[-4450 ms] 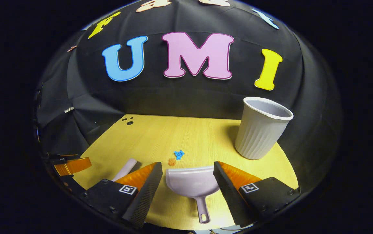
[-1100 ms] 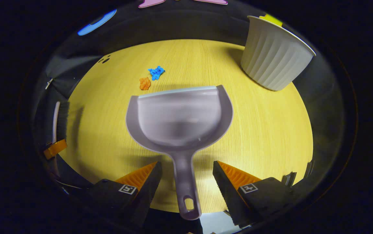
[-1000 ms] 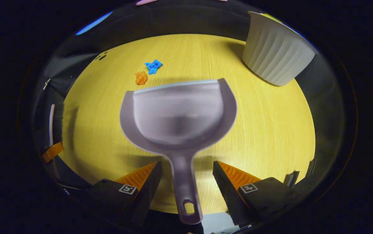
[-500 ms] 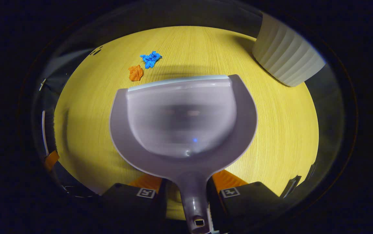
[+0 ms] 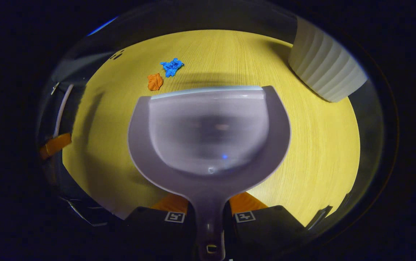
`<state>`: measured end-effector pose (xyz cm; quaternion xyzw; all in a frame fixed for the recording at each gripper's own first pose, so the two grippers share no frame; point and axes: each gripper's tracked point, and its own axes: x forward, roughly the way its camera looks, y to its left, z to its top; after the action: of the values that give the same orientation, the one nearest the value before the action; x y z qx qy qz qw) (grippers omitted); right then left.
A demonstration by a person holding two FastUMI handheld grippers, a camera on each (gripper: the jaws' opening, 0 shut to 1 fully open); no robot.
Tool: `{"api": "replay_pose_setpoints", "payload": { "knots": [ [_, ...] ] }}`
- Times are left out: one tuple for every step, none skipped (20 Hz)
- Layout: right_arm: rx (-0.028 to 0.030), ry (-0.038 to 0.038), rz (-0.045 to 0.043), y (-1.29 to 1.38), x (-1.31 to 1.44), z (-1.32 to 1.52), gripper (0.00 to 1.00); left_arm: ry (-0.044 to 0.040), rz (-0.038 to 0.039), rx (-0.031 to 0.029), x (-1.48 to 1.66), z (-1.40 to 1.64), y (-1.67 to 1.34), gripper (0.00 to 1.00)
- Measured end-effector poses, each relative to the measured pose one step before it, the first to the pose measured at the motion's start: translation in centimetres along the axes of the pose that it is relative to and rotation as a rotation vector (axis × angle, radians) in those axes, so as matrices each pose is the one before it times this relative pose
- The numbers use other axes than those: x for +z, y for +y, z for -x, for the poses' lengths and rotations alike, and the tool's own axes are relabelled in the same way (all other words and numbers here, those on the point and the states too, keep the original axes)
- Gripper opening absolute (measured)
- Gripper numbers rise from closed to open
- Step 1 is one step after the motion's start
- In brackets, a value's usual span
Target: Pick up the small broom and dustpan from the desktop, sweep the trash into the dustpan with the broom, and then empty the trash into the garbage bin.
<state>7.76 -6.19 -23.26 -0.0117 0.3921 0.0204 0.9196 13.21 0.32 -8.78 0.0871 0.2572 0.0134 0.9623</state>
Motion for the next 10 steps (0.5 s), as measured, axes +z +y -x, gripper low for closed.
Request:
{"api": "replay_pose_setpoints", "payload": {
  "knots": [
    [0.00296,-0.00258,0.01307,-0.488,-0.171,0.113,0.35,0.00183,-0.00779,-0.01273,1.414,-0.870,-0.582,0.25],
    [0.00533,-0.00043,0.01031,-0.463,-0.152,0.169,0.35,0.00644,-0.00908,-0.01132,1.287,-0.949,-0.553,0.23],
    [0.00255,-0.00166,0.01114,-0.478,-0.177,0.166,0.31,0.00611,-0.01625,-0.00890,1.258,-0.898,-0.566,0.25],
    [0.00465,-0.00423,0.01318,-0.440,-0.119,0.220,0.35,0.00514,-0.02677,-0.00432,1.065,-1.029,-0.437,0.27],
    [0.00626,-0.00625,0.01521,-0.400,-0.029,0.236,0.31,0.00536,-0.03658,-0.00300,1.099,-0.945,-0.439,0.25],
    [0.00375,-0.00907,0.01913,-0.343,0.058,0.398,0.31,0.00855,-0.03888,-0.00738,0.866,-1.041,-0.530,0.25],
    [-0.00090,-0.01065,0.02305,-0.426,0.138,0.404,0.35,0.01415,-0.03557,-0.01132,0.794,-0.966,-0.598,0.25],
    [-0.00353,-0.00969,0.02365,-0.529,0.156,0.313,0.35,0.01395,-0.03436,-0.01152,0.698,-1.041,-0.617,0.25],
    [-0.00341,-0.00585,0.02083,-0.524,0.152,0.300,0.31,0.01568,-0.03675,-0.00420,0.654,-1.053,-0.537,0.25],
    [-0.00028,0.00126,0.01436,-0.338,0.038,0.081,0.35,0.02187,-0.04092,0.00215,0.360,-0.985,-0.435,0.25]
  ]
}}
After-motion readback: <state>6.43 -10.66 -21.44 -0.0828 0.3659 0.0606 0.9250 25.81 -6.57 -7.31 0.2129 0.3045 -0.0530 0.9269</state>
